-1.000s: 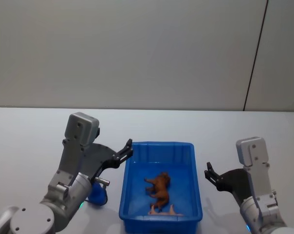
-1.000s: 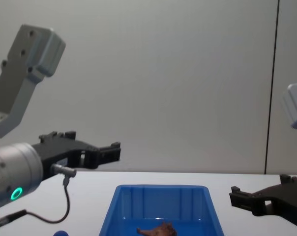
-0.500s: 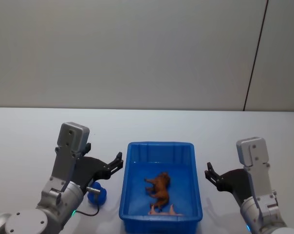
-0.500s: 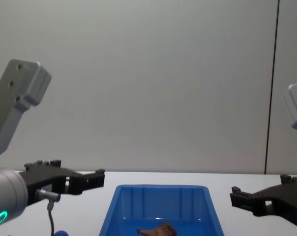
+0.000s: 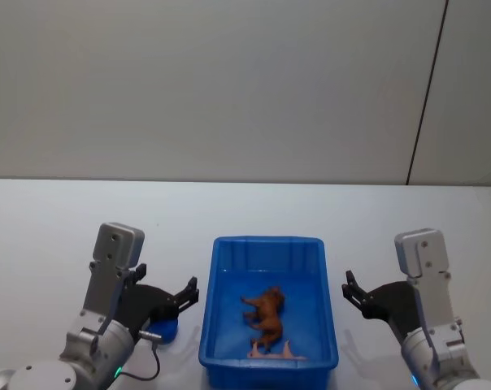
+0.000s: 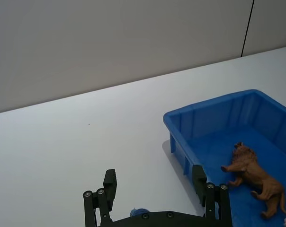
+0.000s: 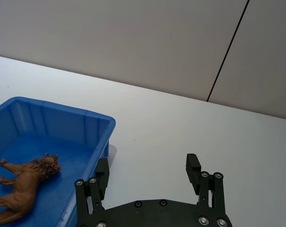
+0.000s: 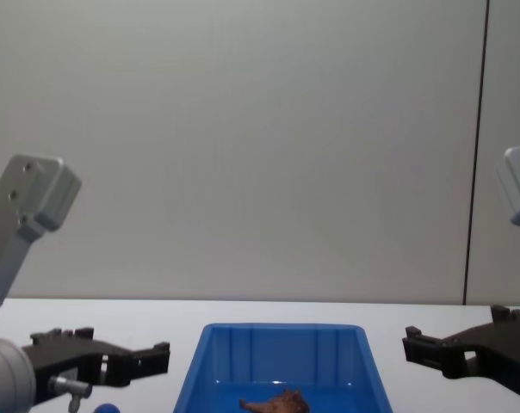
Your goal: Pick up the two dolls from the table and place them into the box.
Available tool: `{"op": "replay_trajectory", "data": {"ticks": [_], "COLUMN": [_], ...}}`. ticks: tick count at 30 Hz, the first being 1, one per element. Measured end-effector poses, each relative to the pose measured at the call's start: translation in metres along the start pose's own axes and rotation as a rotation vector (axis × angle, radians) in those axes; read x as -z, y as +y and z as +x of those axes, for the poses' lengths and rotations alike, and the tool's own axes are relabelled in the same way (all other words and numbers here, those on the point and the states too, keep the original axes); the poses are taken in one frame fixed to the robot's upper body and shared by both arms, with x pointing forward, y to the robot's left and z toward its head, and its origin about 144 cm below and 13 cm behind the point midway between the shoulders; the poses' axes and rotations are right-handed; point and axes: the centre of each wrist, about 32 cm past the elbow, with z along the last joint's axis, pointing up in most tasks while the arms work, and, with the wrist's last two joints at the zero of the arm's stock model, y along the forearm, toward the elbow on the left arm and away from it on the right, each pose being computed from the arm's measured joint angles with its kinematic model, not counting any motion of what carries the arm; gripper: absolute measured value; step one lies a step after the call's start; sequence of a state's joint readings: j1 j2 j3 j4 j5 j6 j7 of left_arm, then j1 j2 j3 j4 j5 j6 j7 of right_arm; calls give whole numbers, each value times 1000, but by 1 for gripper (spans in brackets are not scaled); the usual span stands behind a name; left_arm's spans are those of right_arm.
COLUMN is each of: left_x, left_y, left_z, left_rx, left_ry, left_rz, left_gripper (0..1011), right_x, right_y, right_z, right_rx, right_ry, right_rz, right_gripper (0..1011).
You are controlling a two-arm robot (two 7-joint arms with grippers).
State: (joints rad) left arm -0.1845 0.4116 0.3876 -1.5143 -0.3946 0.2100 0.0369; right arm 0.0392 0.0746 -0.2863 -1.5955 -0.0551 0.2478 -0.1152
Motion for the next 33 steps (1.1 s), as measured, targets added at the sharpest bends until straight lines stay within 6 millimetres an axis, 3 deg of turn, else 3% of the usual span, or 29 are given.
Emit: {"op": "replay_trajectory", "data": {"ticks": [33], "left_x": [30], "left_y": [-10], "left_z": [9], "left_rx": [-2], "left_ry": [32], "left_rz": [138], "left_gripper": [1002], "right_x": [0], "right_y": [0], "right_z": [0], "right_rx": [0], "right_ry": [0], "right_rz": [0], "right_gripper": [1000]}}
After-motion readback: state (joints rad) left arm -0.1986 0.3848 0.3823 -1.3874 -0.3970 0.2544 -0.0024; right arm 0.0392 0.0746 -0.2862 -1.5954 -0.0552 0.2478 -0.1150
